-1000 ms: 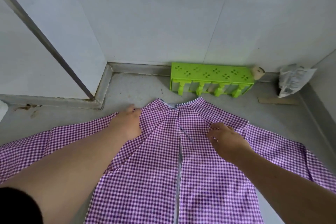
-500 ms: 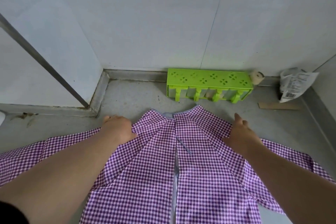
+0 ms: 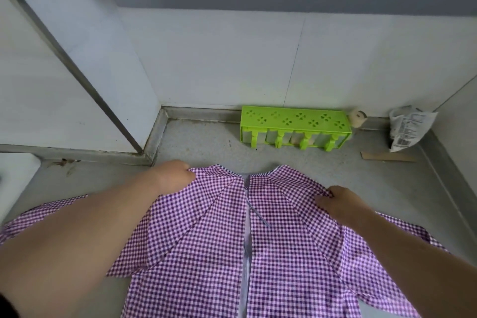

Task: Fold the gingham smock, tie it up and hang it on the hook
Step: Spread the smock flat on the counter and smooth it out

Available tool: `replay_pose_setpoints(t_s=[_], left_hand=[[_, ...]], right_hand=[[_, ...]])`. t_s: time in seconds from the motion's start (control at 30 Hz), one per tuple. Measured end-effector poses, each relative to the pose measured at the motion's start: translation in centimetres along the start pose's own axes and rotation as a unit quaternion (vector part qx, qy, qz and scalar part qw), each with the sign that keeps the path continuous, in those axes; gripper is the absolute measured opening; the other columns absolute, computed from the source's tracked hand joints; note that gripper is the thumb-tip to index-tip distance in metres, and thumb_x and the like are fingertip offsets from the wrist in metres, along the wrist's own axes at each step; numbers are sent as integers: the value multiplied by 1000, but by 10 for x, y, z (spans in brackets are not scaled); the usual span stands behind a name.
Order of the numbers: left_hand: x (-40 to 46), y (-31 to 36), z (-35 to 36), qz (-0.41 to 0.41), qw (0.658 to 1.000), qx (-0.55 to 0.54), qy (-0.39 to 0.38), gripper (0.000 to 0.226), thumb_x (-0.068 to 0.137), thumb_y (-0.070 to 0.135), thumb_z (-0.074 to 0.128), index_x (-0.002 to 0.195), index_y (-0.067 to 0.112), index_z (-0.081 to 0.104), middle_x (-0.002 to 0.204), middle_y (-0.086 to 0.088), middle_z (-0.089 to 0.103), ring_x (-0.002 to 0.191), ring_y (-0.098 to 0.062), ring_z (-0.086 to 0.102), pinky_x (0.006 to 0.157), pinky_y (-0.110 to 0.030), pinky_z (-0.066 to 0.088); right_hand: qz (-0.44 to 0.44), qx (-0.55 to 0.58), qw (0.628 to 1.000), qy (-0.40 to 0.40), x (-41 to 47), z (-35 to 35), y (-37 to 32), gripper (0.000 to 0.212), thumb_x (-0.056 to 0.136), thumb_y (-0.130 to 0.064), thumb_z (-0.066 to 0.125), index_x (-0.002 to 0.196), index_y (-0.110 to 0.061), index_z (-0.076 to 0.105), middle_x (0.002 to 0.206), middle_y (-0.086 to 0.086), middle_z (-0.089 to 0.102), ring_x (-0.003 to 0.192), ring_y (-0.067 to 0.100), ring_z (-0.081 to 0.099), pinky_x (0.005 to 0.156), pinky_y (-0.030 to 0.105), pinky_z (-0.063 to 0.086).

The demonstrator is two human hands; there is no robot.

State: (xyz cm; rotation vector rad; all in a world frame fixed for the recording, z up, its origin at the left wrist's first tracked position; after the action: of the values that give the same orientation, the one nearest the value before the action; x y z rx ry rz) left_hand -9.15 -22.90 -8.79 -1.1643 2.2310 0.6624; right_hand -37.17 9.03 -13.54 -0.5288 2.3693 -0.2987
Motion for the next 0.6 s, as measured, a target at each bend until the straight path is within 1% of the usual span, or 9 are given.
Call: replay_pose_setpoints(t_s=[0.07,0.13,0.17,0.3,0.37,0.4,0.47,0.53,0.6], left_hand=[[-15,3,-9,8,1000,8,6,50,109,53,35,124,20,70,111,2,70,97,-13,67,85,-31,54],[-31,5,-18,8,1000,5,15,52,111,53,33,125,22,72,111,3,72,96,-12,68,87,-32,54],[-39,6,-22,12,1000,5,21,52,111,53,33,125,22,72,112,3,72,96,-12,68,88,-33,54],[-66,5,-33,16,999,-8,50,54,111,55,32,123,23,74,109,4,72,97,-14,69,96,-38,55],[-78,4,-36,12,998,-16,58,53,110,55,33,122,24,74,111,4,73,98,-14,68,95,-36,55],[-85,2,-37,10,998,-24,61,51,110,54,34,121,25,74,113,3,72,98,-14,68,93,-35,54],[-101,1,-40,6,997,-44,65,48,109,51,37,114,24,76,109,1,73,97,-15,69,85,-32,54],[-110,-3,-44,3,995,-68,70,43,106,46,44,99,18,76,101,-3,74,92,-19,70,77,-31,53],[-120,-6,-47,-3,991,-118,69,36,102,41,52,92,15,75,98,-7,75,91,-23,71,80,-33,56]], right_hand=[[-5,36,999,11,-5,-10,0,36,102,-43,58,95,-9,68,83,11,72,76,23,68,77,36,56],[-16,61,998,19,-13,-24,-6,35,104,-37,58,94,-5,69,72,15,72,59,21,64,61,29,52],[-20,71,997,21,-17,-30,-9,34,104,-35,58,95,-4,69,72,17,72,57,22,63,56,27,49],[-30,104,994,13,-32,-47,-19,28,104,-32,58,97,-7,69,80,22,74,63,25,66,55,28,49],[-34,124,992,5,-41,-51,-24,28,104,-29,59,99,-4,68,86,28,74,63,27,64,52,29,48],[-39,139,990,4,-48,-53,-26,28,105,-27,59,100,-1,67,83,29,72,60,26,62,50,29,46],[-46,162,986,6,-62,-58,-29,27,105,-24,59,101,2,66,73,23,67,53,22,59,45,26,45],[-48,192,980,9,-79,-64,-30,25,105,-24,60,100,0,67,68,17,67,50,20,61,45,26,50],[-38,241,970,17,-94,-67,-31,23,104,-21,61,101,1,68,66,16,68,50,22,63,47,29,54]])
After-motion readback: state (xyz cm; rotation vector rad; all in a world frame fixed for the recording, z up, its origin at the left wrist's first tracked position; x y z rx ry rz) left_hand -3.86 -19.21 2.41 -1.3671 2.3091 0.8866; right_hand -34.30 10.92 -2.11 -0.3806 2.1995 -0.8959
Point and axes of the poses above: each hand's wrist, its own x-axis towards the middle knuckle, its own z-axis out of the palm, y = z × x, the point moved 4 cm from there along x, towards the middle knuckle
